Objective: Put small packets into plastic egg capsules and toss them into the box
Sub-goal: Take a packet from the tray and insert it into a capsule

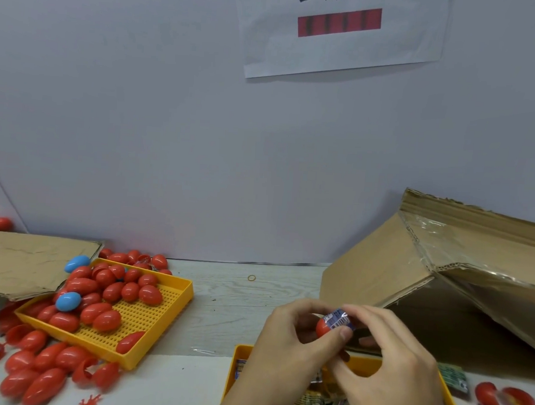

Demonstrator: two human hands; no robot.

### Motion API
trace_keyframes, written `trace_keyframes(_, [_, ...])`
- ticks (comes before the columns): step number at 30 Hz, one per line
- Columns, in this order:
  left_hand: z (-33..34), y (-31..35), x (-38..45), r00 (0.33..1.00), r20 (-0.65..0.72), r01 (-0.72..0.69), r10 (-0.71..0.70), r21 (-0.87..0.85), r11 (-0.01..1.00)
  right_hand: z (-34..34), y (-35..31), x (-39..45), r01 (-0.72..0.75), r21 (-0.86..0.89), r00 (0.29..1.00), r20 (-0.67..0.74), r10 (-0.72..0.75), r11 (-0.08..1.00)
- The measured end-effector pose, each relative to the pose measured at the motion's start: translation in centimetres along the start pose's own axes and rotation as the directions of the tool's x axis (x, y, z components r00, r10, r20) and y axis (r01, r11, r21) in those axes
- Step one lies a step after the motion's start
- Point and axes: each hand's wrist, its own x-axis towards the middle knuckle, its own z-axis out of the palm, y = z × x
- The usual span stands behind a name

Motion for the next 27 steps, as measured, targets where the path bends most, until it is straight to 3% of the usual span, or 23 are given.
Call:
trace_keyframes(13, [-0.2, -0.2, 0.0, 1.0, 0.009, 0.009, -0.009, 0.042, 0.999, 0.0, 0.0, -0.1, -0.003, 0.006, 1.0, -0.018, 0.003, 1.0])
trace_keyframes(27, [-1.2, 0.0, 0.0, 0.994, 0.066, 0.083, -0.09, 0.102, 0.991, 0.0, -0.1, 0.0, 0.014, -0.001, 0.999, 0.051, -0.014, 1.0])
